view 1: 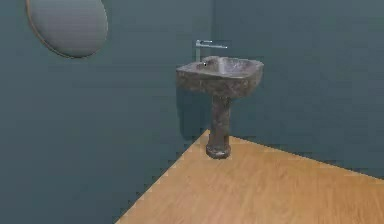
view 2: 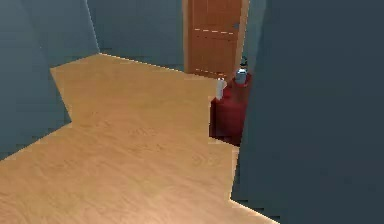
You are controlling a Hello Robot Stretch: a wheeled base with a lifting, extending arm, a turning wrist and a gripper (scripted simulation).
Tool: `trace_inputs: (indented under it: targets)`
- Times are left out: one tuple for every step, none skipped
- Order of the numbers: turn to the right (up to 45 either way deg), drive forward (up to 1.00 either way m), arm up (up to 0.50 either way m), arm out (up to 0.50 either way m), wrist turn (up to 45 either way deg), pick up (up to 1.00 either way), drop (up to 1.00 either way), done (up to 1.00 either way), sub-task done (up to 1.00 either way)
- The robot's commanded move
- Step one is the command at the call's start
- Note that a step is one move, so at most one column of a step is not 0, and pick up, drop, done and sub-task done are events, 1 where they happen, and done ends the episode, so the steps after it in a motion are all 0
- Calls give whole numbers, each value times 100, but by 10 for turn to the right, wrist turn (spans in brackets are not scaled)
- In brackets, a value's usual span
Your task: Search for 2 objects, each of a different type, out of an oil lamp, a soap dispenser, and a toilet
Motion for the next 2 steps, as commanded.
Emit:
trace_inputs:
  targets:
    - [450, 0, 0, 0, 0, 0, 0, 0, 0]
    - [90, 0, 0, 0, 0, 0, 0, 0, 0]
